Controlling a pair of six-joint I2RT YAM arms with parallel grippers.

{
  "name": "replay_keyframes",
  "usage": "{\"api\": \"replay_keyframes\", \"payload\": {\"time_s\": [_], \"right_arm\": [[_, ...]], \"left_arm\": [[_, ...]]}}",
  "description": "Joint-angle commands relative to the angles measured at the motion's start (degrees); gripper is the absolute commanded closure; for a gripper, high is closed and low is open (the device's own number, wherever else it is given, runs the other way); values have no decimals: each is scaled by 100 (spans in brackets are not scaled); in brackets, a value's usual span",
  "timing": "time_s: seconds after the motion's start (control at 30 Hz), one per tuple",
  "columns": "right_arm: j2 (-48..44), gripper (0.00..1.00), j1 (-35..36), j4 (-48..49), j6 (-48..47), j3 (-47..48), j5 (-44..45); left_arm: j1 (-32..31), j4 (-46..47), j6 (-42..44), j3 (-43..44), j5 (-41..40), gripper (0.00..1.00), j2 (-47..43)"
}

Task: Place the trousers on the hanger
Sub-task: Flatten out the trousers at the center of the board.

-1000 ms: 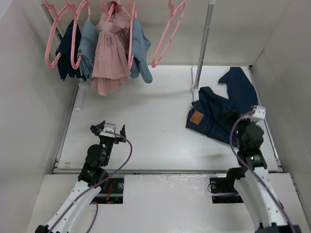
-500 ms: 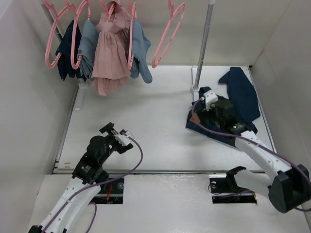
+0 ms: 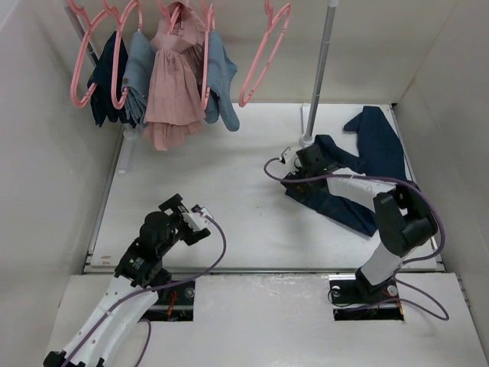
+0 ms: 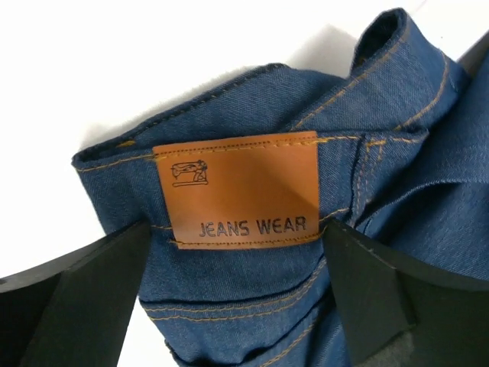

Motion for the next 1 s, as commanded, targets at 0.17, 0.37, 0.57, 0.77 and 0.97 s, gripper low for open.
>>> {"api": "replay_keyframes", "payload": {"time_s": [0.17,0.37,0.57,0.77,0.97], "right_arm": [[571,34,787,-962,-511,824,-428],[1381,100,928,-1745,-212,1634,-1473],[129,100,1746,-1037,-343,2627,-2781],[-1643,100,1870,1867,1142,2786,-4216],[-3124,100,827,1937,1974,1605,-5245]], "left_arm": [[-1,53,-72,208,28,0,-180],[-1,53,-72,207,-94,0,-180],[-1,456,-666,207,-524,0,-180],[60,1178,-1793,207,-1325,0,-110],[165,1231,-2067,260,-1325,0,-57]]}}
